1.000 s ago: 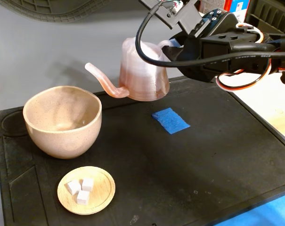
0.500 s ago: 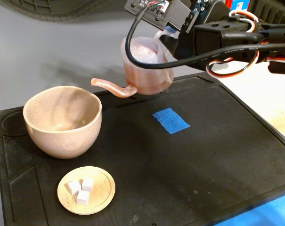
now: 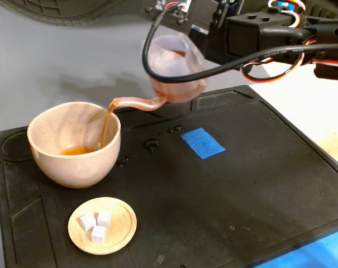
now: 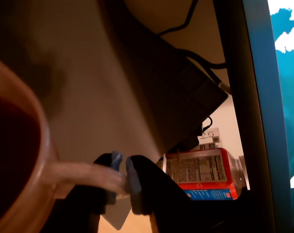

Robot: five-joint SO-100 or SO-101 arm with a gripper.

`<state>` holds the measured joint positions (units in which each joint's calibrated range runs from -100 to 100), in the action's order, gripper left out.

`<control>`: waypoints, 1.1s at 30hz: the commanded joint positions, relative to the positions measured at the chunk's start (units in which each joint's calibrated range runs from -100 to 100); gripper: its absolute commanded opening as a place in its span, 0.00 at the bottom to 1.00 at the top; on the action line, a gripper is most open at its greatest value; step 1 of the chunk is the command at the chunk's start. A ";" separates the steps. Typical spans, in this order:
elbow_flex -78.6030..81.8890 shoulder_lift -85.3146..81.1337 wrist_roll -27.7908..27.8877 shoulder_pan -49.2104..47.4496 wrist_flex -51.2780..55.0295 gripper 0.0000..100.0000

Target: Pick up a kettle and pour liquid into a cup.

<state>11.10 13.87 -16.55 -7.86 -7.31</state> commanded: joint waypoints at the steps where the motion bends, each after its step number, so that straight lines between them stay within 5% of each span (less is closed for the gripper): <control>1: -4.75 -1.16 0.21 -1.15 -0.60 0.01; 24: -4.75 -1.16 1.94 -1.99 -0.95 0.01; 27: -3.66 -1.16 -7.67 -1.38 -0.26 0.01; 33: 0.97 -1.75 -10.71 1.28 -0.17 0.01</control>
<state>11.00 13.87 -24.36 -6.95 -7.22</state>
